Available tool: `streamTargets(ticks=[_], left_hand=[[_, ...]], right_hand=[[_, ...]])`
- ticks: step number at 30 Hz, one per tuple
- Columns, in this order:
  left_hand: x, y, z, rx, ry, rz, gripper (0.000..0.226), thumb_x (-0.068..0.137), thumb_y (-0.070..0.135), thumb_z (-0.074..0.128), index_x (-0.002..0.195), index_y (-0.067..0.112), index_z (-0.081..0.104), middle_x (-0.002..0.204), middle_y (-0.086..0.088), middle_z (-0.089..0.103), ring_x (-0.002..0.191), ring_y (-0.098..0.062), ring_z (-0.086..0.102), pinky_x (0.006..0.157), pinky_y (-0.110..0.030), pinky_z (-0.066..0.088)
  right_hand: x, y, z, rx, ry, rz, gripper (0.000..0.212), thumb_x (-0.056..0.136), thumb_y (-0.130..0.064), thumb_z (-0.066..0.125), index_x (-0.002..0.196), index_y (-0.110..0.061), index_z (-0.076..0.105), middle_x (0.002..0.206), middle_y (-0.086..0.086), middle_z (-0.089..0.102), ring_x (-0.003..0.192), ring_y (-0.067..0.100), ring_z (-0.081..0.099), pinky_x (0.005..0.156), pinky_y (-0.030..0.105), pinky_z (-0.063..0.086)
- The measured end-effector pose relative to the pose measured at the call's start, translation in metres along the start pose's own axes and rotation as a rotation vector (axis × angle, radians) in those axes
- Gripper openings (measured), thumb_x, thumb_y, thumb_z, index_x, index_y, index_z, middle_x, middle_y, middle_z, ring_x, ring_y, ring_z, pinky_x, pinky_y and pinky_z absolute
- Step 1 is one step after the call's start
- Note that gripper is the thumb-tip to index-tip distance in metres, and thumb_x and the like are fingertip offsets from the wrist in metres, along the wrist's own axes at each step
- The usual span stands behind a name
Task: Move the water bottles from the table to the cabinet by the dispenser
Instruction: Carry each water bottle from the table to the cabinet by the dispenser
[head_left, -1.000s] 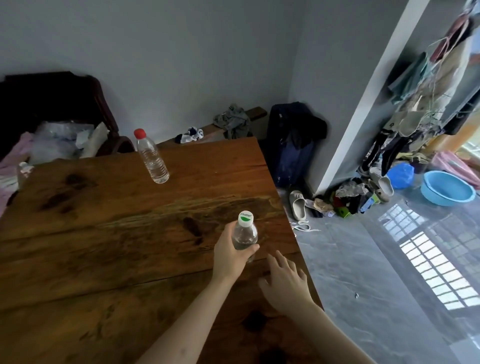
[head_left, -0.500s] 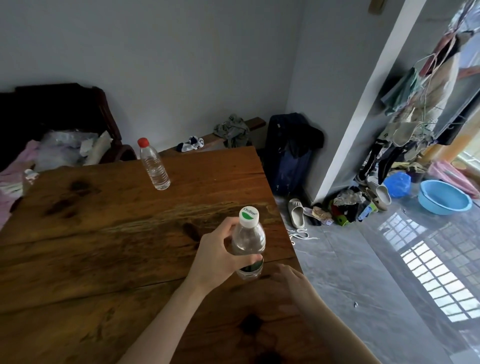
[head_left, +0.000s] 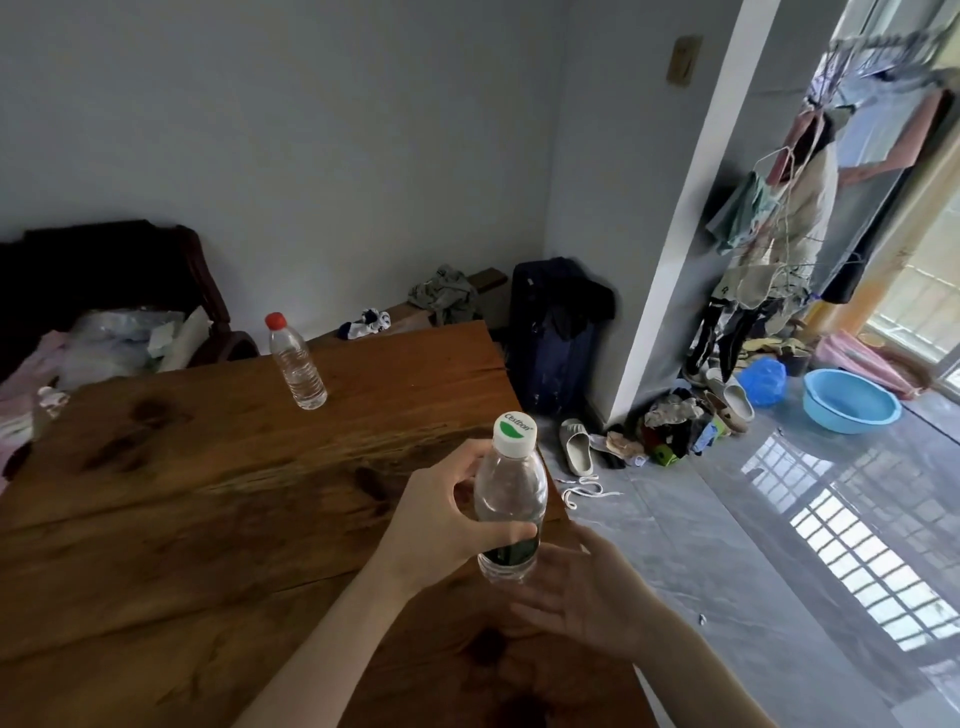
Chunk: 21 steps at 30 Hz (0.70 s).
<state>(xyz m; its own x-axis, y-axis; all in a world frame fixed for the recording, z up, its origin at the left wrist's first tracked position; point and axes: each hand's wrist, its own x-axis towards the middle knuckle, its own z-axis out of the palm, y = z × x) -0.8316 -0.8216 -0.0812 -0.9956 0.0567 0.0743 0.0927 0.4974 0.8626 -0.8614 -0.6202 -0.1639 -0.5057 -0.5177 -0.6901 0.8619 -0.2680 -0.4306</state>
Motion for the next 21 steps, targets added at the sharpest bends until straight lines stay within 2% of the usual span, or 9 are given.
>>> streamTargets(ticks=[5,10,14,16,19,21], left_hand=[[-0.009,0.018,0.006,-0.007,-0.024,0.029,0.067,0.067,0.036,0.093,0.123,0.045,0.058,0.118,0.030,0.068,0.117,0.008,0.059,0.105,-0.031,0.045],[-0.018,0.036,0.016,-0.022,-0.094,0.092,0.065,0.065,0.036,0.093,0.120,0.045,0.061,0.115,0.025,0.070,0.114,0.004,0.061,0.105,-0.036,0.048],[-0.026,0.050,0.025,-0.049,-0.198,0.170,0.067,0.063,0.039,0.093,0.123,0.042,0.062,0.115,0.022,0.071,0.112,0.000,0.064,0.103,-0.040,0.051],[-0.031,0.056,0.033,-0.070,-0.255,0.207,0.069,0.062,0.040,0.093,0.123,0.043,0.062,0.115,0.020,0.071,0.110,-0.001,0.065,0.100,-0.039,0.053],[-0.044,0.062,0.050,-0.094,-0.339,0.265,0.070,0.060,0.046,0.092,0.124,0.045,0.061,0.114,0.019,0.072,0.107,-0.002,0.066,0.095,-0.035,0.056],[-0.055,0.067,0.063,-0.094,-0.393,0.302,0.069,0.061,0.045,0.093,0.121,0.049,0.060,0.112,0.019,0.072,0.103,-0.002,0.067,0.090,-0.030,0.056]], right_hand=[[-0.022,0.008,-0.006,0.006,0.037,-0.071,0.067,0.099,-0.052,0.035,0.137,0.001,0.049,0.134,0.028,0.058,0.129,0.042,0.052,0.110,0.048,0.040],[-0.060,0.024,-0.009,0.069,0.072,-0.154,0.064,0.101,-0.050,0.034,0.134,0.003,0.051,0.128,0.027,0.062,0.120,0.042,0.059,0.103,0.047,0.046],[-0.099,0.049,-0.007,0.159,0.113,-0.238,0.063,0.101,-0.047,0.036,0.132,0.005,0.053,0.125,0.028,0.064,0.107,0.040,0.067,0.088,0.043,0.056],[-0.118,0.067,-0.007,0.212,0.152,-0.288,0.062,0.101,-0.046,0.036,0.129,0.006,0.055,0.123,0.026,0.066,0.103,0.038,0.069,0.090,0.042,0.056],[-0.144,0.099,-0.011,0.286,0.214,-0.369,0.061,0.101,-0.045,0.037,0.131,0.006,0.054,0.127,0.025,0.064,0.113,0.039,0.065,0.098,0.043,0.050],[-0.159,0.122,-0.017,0.351,0.277,-0.415,0.060,0.101,-0.044,0.039,0.133,0.006,0.052,0.130,0.025,0.062,0.121,0.041,0.060,0.096,0.044,0.052]])
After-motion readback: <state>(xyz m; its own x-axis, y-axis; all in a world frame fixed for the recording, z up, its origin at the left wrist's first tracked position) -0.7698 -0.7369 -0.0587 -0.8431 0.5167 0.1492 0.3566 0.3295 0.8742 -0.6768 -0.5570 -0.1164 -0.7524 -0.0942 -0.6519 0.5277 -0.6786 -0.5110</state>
